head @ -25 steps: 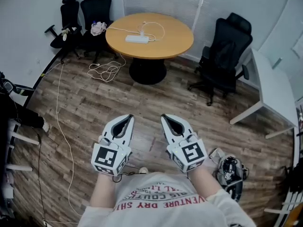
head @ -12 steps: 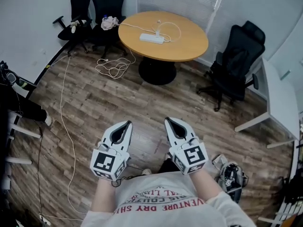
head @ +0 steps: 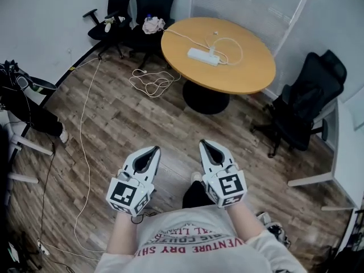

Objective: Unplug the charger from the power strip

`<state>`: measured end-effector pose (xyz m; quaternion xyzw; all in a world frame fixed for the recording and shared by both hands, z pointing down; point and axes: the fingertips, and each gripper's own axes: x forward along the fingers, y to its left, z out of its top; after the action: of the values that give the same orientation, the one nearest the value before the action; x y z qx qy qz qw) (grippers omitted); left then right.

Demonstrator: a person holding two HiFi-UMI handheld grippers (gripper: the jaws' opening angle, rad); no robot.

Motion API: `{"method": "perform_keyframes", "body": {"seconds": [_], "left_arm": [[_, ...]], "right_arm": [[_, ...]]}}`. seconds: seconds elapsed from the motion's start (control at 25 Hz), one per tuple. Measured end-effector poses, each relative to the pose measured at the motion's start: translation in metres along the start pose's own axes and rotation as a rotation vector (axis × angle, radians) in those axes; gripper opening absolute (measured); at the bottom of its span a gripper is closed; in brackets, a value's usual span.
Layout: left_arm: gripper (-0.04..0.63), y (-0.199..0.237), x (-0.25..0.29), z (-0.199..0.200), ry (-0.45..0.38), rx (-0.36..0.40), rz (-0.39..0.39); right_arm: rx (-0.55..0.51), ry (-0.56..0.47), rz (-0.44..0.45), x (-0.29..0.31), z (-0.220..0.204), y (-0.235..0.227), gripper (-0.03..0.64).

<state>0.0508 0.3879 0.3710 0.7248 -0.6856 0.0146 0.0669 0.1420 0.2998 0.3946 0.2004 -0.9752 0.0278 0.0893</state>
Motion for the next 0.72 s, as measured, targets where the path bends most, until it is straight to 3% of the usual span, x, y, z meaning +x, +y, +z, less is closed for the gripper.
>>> {"method": "perform_keyframes", "body": {"seconds": [0.36,0.72], "left_arm": [[0.032,0.049,0.147,0.031,-0.031,0.021,0.086],[0.032,0.096,0.262,0.043,-0.007,-0.001,0.067]], "right_arm": [[-0.129,0.009,0.045,0.087,0.027,-0.131,0.029],[-0.095,0.045,-0.023,0.140,0.029,-0.232,0.029]]}}
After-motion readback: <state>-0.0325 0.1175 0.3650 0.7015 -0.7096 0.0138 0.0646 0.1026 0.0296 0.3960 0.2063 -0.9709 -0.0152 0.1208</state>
